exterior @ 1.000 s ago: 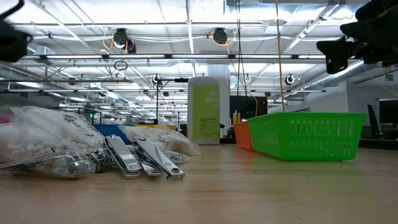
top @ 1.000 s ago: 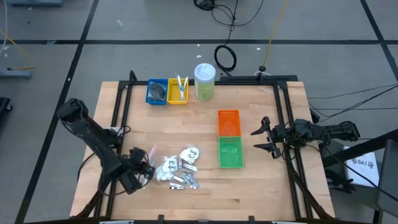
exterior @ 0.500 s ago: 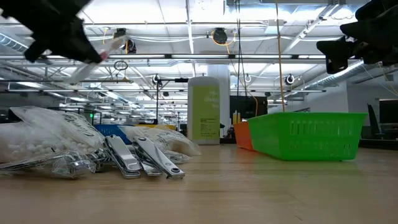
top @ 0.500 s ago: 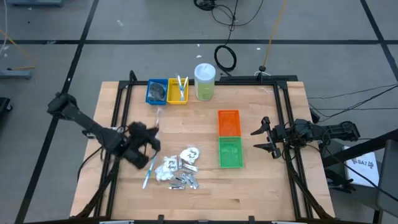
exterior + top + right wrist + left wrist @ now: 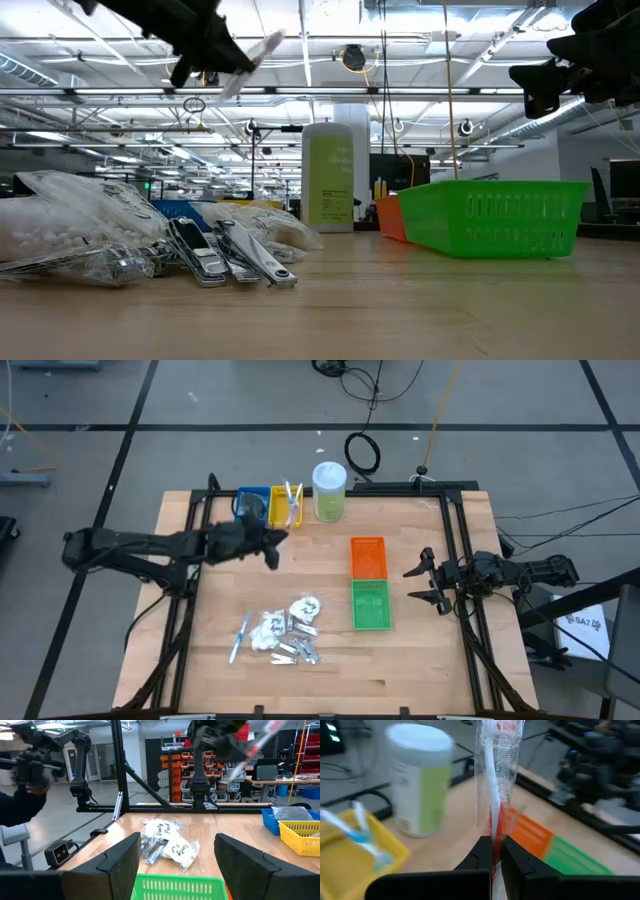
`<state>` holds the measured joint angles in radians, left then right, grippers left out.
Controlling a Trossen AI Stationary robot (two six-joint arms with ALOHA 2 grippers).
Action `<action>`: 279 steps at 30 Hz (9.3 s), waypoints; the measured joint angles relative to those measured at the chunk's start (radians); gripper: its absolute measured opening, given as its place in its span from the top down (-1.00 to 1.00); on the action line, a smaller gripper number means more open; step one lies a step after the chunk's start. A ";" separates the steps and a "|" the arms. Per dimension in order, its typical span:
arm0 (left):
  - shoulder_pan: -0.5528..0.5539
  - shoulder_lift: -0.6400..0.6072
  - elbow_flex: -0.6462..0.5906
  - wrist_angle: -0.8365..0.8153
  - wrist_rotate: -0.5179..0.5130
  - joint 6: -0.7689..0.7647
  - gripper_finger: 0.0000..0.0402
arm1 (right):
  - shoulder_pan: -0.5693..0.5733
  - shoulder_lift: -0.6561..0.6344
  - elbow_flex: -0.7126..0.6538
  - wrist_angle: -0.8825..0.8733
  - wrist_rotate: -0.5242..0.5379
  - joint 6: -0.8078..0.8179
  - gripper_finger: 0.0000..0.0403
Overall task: Pick & Place Travel size toiletries
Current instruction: Put the red toothbrush into the yellow bin, then put the blue toothbrush into the yellow bin, then put the cotton pack into the orange bin
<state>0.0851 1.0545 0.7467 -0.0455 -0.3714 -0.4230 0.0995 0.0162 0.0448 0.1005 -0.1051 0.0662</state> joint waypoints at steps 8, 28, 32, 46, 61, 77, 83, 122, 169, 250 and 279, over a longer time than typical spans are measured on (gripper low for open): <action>0.296 0.049 -0.001 0.011 0.117 0.080 0.96 | 0.000 0.000 0.000 0.000 0.000 0.000 -0.20; 0.655 0.526 -0.001 0.407 0.317 -0.067 0.97 | 0.000 0.000 0.000 0.000 0.000 0.000 -0.20; 0.655 0.551 -0.001 0.413 0.312 -0.056 0.93 | 0.000 0.000 0.000 0.000 0.000 0.000 -0.20; 0.651 0.559 -0.001 0.337 0.241 -0.071 0.59 | 0.000 0.000 0.000 0.000 0.000 0.000 -0.20; 0.584 0.559 -0.001 0.261 0.232 0.002 0.03 | 0.000 0.000 0.000 0.000 0.000 0.000 -0.20; 0.478 0.446 -0.002 0.078 0.153 -0.033 -0.06 | 0.000 0.000 0.000 0.000 0.000 0.000 -0.20; 0.319 0.354 -0.002 -0.023 0.160 -0.057 -0.01 | 0.000 0.000 0.000 0.000 0.000 0.000 -0.20; -1.080 0.440 -0.002 -0.682 0.097 -1.762 0.18 | 0.000 0.000 0.000 0.000 0.000 0.000 -0.20; -0.885 0.313 0.134 -0.994 -0.250 -1.423 0.94 | 0.000 0.000 0.000 -0.001 0.000 0.000 -0.20; 0.710 0.550 -0.170 0.556 0.458 -0.001 0.43 | 0.000 0.000 0.000 0.000 0.000 0.000 -0.20; 0.628 0.147 -0.169 0.393 0.781 -0.133 0.05 | 0.000 0.000 0.000 0.000 0.000 0.000 -0.20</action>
<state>0.7128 1.2012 0.5774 0.3478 0.4096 -0.5563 0.0995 0.0162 0.0448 0.1001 -0.1051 0.0658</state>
